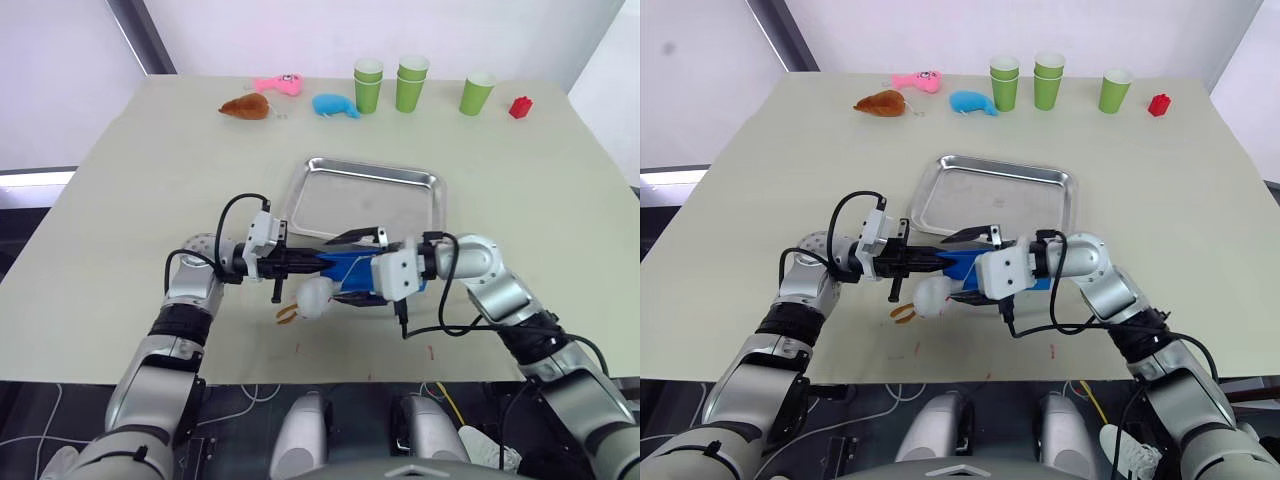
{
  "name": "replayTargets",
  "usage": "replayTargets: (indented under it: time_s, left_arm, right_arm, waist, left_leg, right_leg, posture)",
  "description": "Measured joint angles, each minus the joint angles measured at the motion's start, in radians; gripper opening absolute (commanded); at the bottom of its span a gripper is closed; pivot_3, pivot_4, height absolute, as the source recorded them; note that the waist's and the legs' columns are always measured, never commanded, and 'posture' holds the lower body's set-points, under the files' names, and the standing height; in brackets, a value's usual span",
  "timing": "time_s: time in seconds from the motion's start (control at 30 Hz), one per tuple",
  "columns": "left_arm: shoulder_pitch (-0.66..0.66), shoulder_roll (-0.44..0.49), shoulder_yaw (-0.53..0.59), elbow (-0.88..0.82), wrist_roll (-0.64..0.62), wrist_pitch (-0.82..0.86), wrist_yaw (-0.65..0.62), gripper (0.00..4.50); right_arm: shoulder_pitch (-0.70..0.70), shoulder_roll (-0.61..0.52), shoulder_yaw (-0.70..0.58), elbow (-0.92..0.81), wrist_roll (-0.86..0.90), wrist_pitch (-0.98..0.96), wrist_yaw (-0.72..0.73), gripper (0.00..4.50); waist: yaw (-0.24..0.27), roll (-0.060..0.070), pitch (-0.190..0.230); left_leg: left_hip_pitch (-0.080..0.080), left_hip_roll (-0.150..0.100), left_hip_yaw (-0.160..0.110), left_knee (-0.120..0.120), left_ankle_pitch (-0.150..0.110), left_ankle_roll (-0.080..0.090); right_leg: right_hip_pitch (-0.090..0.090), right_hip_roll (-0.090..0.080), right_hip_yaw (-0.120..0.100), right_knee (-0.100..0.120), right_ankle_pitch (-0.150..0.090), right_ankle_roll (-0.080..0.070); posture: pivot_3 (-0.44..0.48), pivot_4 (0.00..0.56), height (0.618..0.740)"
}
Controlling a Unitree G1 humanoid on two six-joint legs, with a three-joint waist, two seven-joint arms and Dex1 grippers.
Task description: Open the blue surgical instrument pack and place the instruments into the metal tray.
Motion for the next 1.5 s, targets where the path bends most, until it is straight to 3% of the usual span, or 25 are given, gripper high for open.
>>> replayTargets:
  time_s: [0.1, 0.13, 0.27, 0.73, 0.9, 1.0, 1.1, 1.37, 1.5]
  left_arm:
    - [0.000, -0.001, 0.000, 0.000, 0.001, -0.001, 0.000, 0.00]
    - [0.002, -0.002, 0.000, 0.000, 0.001, -0.002, 0.000, 0.00]
    - [0.001, -0.002, 0.001, 0.002, 0.003, -0.004, 0.000, 0.00]
    - [0.006, -0.009, 0.003, 0.003, 0.006, -0.014, 0.000, 0.00]
    - [0.007, -0.009, 0.005, 0.003, 0.007, -0.018, 0.000, 0.00]
    - [0.008, -0.009, 0.006, 0.003, 0.007, -0.020, 0.000, 0.00]
    - [0.009, -0.008, 0.006, 0.003, 0.007, -0.021, 0.000, 0.00]
    - [0.014, 0.013, -0.002, -0.026, -0.005, 0.029, 0.000, 0.00]
    - [0.017, 0.018, 0.005, -0.035, -0.002, 0.092, 0.000, 1.33]
  right_arm:
    - [0.028, -0.041, -0.058, -0.098, 0.119, 0.143, 0.018, 4.40]
    - [0.063, -0.076, -0.107, -0.162, 0.235, 0.261, 0.039, 4.40]
    - [0.115, -0.151, -0.195, -0.186, 0.370, 0.416, 0.068, 4.40]
    - [0.154, -0.205, -0.244, 0.107, 0.316, 0.391, 0.158, 4.40]
    - [0.131, -0.172, -0.240, 0.141, 0.306, 0.379, 0.179, 2.98]
    - [0.123, -0.162, -0.244, 0.143, 0.309, 0.388, 0.189, 1.38]
    - [0.123, -0.159, -0.244, 0.143, 0.316, 0.403, 0.207, 0.06]
    - [0.123, -0.155, -0.244, 0.143, 0.323, 0.419, 0.230, 0.02]
    - [0.124, -0.153, -0.244, 0.143, 0.322, 0.418, 0.231, 0.00]
  waist:
    - [0.000, 0.000, 0.000]
    - [0.001, 0.000, 0.000]
    - [0.000, 0.000, 0.000]
    - [0.000, 0.000, 0.000]
    - [0.000, 0.000, 0.000]
    - [0.000, 0.000, 0.000]
    - [0.000, 0.000, 0.000]
    - [-0.002, 0.000, 0.000]
    - [-0.003, 0.000, 0.000]
  left_leg:
    - [0.000, 0.000, 0.000, 0.000, 0.000, 0.000]
    - [0.001, 0.000, 0.000, 0.000, 0.000, 0.000]
    - [0.001, 0.000, 0.000, 0.000, 0.000, 0.000]
    - [0.001, -0.001, 0.000, 0.000, 0.000, 0.000]
    - [0.001, -0.001, -0.001, 0.000, 0.000, 0.000]
    - [0.001, -0.001, 0.000, 0.000, 0.000, 0.000]
    - [0.001, -0.001, 0.000, 0.000, 0.000, 0.000]
    - [0.002, 0.000, -0.001, 0.000, 0.000, 0.000]
    - [0.001, 0.000, 0.000, 0.000, 0.000, 0.000]
  right_leg:
    - [0.000, 0.000, 0.000, 0.000, 0.000, 0.000]
    - [0.001, 0.000, 0.000, 0.000, 0.000, 0.000]
    - [0.001, 0.000, 0.000, 0.000, 0.000, 0.000]
    - [0.001, 0.000, 0.001, 0.000, 0.000, 0.000]
    - [0.001, 0.000, 0.001, 0.000, 0.000, 0.000]
    - [0.001, 0.000, 0.001, 0.000, 0.000, 0.000]
    - [0.001, 0.000, 0.001, 0.000, 0.000, 0.000]
    - [0.001, 0.000, 0.001, 0.000, 0.000, 0.000]
    - [0.001, 0.000, 0.001, 0.000, 0.000, 0.000]
  posture:
    - [0.000, 0.150, 0.739]
    - [0.000, 0.150, 0.739]
    - [0.000, 0.150, 0.739]
    - [0.000, 0.150, 0.739]
    - [0.000, 0.150, 0.739]
    - [0.000, 0.150, 0.739]
    - [0.000, 0.150, 0.739]
    - [0.000, 0.150, 0.739]
    - [0.000, 0.150, 0.739]
